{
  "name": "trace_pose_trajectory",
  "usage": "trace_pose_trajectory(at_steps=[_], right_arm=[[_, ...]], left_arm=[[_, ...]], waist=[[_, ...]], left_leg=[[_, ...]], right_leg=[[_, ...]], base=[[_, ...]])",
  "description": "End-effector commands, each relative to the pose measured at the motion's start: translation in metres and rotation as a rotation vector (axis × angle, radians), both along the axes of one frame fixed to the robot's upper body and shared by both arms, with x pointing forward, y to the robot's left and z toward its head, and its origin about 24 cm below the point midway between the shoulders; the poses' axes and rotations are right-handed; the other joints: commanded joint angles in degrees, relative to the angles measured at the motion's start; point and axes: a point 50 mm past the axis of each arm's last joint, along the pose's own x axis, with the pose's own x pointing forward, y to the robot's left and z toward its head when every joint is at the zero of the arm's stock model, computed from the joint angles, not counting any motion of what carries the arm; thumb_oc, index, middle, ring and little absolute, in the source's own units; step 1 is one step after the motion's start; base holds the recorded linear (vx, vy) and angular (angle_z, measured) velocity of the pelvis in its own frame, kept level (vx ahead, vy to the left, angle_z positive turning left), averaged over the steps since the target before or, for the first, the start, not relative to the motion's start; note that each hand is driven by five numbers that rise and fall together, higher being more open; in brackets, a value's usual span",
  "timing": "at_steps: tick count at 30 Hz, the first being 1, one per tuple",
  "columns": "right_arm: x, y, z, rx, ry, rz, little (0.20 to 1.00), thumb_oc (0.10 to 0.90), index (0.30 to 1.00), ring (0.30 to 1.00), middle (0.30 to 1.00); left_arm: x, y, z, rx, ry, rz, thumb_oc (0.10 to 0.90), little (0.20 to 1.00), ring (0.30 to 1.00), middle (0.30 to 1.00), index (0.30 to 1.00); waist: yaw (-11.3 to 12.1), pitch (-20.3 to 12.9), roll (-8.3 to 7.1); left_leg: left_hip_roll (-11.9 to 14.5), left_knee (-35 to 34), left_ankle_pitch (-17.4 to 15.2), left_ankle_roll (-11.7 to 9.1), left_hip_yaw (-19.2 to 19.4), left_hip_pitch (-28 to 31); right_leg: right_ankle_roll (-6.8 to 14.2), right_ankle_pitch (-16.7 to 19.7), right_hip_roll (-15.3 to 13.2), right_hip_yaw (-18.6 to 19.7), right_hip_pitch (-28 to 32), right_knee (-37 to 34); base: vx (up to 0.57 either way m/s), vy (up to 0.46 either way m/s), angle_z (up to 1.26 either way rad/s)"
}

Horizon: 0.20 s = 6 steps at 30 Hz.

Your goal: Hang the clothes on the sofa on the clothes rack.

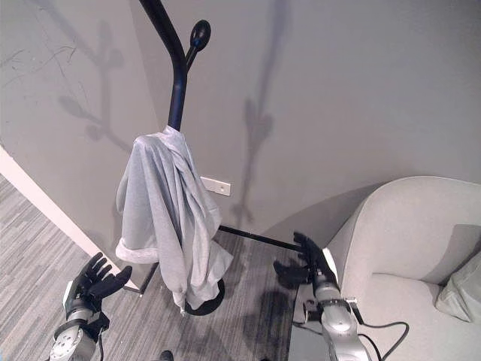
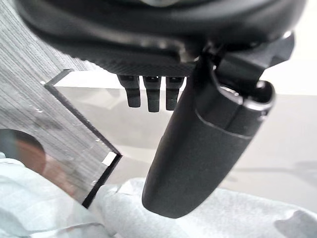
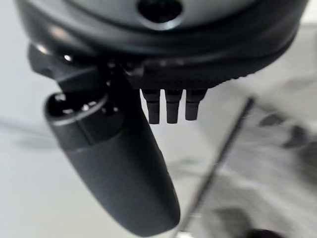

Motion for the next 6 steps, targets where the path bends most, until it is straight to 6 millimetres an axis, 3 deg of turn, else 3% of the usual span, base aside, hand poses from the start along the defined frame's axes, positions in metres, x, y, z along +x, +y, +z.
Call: trace_pose_trajectory(at_steps=[1, 2, 3, 6], right_arm=[[0.027, -0.003, 0.032, -0.048, -0.176, 0.041, 0.9, 0.8, 0.9, 0.9, 0.9], [0.027, -0.003, 0.032, -0.048, -0.176, 0.041, 0.9, 0.8, 0.9, 0.9, 0.9], [0.016, -0.002, 0.01, -0.01, -0.078, 0.012, 0.9, 0.8, 0.9, 0.9, 0.9], [0.006, -0.002, -0.009, 0.016, 0.011, -0.01, 0.9, 0.8, 0.9, 0.9, 0.9]], left_arm=[[0.025, 0.02, 0.031, 0.151, -0.138, -0.065, 0.8, 0.9, 0.9, 0.9, 0.9], [0.025, 0.02, 0.031, 0.151, -0.138, -0.065, 0.8, 0.9, 0.9, 0.9, 0.9], [0.02, 0.019, 0.02, 0.166, -0.071, -0.092, 0.8, 0.9, 0.9, 0.9, 0.9], [0.014, 0.018, 0.007, 0.165, 0.002, -0.128, 0.8, 0.9, 0.9, 0.9, 0.9]], waist=[[-1.3, 1.2, -1.85], [-1.3, 1.2, -1.85], [-1.7, 1.4, -1.64], [-2.1, 1.4, -1.36]], left_leg=[[-2.6, 0.4, -4.7, 3.1, -1.0, -0.5], [-2.6, 0.4, -4.7, 3.1, -1.0, -0.5], [-2.6, 0.5, -4.7, 3.1, -0.8, -0.5], [-2.5, 0.5, -4.6, 3.0, -0.6, -0.5]], right_leg=[[0.7, -8.5, -1.7, -3.4, 7.6, 1.2], [0.7, -8.5, -1.7, -3.4, 7.6, 1.2], [0.8, -8.4, -1.7, -3.3, 7.4, 1.4], [0.8, -8.4, -1.8, -3.2, 7.3, 1.6]], base=[[0.0, 0.0, 0.0], [-0.02, -0.004, -0.05], [-0.02, -0.006, -0.06], [-0.01, -0.002, -0.01]])
